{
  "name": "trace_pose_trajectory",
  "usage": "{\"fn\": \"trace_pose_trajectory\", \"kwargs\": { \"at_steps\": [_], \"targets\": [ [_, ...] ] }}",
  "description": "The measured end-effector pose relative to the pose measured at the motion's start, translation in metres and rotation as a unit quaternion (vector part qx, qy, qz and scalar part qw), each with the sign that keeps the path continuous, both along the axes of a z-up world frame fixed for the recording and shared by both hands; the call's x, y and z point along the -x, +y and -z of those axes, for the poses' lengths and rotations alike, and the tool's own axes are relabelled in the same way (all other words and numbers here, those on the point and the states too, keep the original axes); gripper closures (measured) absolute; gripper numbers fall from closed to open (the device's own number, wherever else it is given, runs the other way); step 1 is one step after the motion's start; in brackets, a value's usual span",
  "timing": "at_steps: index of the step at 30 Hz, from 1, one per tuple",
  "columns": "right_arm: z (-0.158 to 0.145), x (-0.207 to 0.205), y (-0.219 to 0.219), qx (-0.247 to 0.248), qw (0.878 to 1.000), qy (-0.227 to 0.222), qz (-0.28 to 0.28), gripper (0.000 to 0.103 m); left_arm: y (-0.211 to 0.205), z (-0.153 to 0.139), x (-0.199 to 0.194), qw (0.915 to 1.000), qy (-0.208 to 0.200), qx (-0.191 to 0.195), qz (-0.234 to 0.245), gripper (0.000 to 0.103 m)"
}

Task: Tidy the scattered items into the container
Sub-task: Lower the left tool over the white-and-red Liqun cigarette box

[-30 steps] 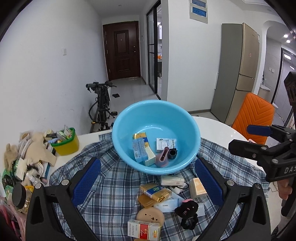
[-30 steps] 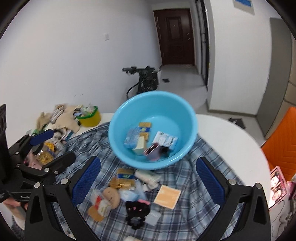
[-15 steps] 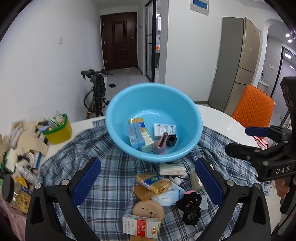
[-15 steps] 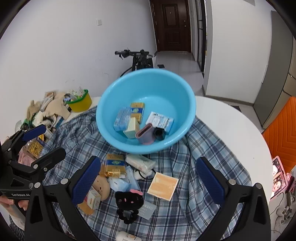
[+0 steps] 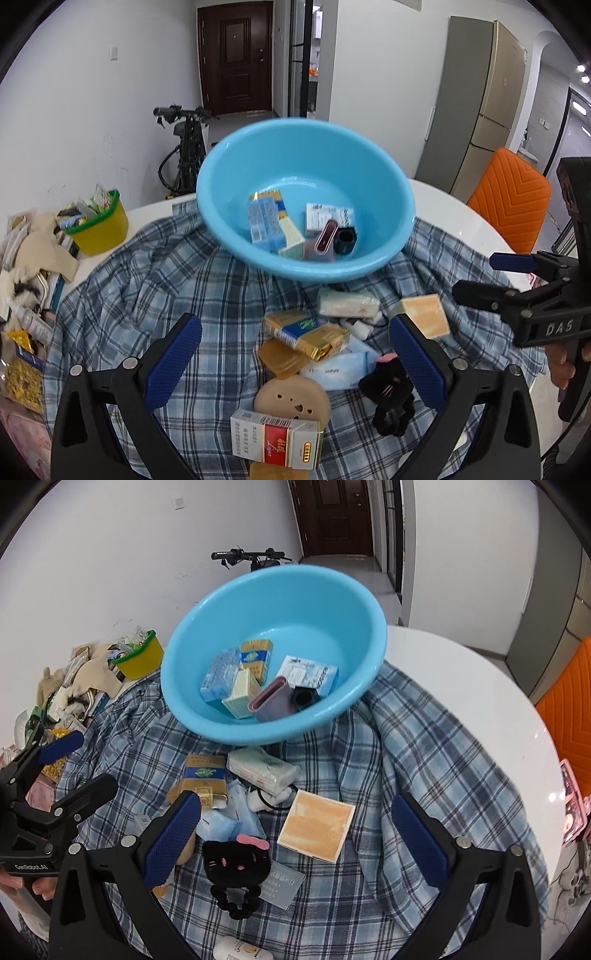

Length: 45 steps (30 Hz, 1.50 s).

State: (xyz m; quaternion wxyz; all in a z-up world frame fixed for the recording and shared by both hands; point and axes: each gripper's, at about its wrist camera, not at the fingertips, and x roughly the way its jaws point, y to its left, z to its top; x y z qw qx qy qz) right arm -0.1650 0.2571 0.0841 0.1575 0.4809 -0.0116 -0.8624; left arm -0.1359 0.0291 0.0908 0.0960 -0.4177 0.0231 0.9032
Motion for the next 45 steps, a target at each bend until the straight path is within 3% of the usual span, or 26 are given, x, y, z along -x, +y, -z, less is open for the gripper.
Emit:
{"fn": "trace_pose_trajectory", "kwargs": {
  "at_steps": [7,23,30,36,45],
  "targets": [
    [0.019,0.000,-0.002,0.002,1.000,-0.017,-0.006,0.000,-0.008,0.035,0.001,0.9992,-0.038,-0.004,-0.011,0.000],
    [0.071,-0.007,0.006,0.006,0.997,-0.072,-0.004,0.000,-0.019,0.103,-0.020,0.9947,-0.097,0.032,-0.015,0.000],
    [0.074,-0.010,0.008,0.003,0.998,-0.070,0.000,0.000,-0.019,0.124,-0.036,0.9931,-0.112,0.035,0.001,0.000],
    [0.073,-0.012,0.012,0.001,0.998,-0.067,0.003,0.000,-0.025,0.134,-0.039,0.9920,-0.123,0.029,-0.002,0.000],
    [0.070,-0.017,0.004,-0.006,0.999,-0.047,-0.007,0.000,-0.040,0.118,-0.066,0.9932,-0.107,0.045,-0.003,0.000]
  ]
}}
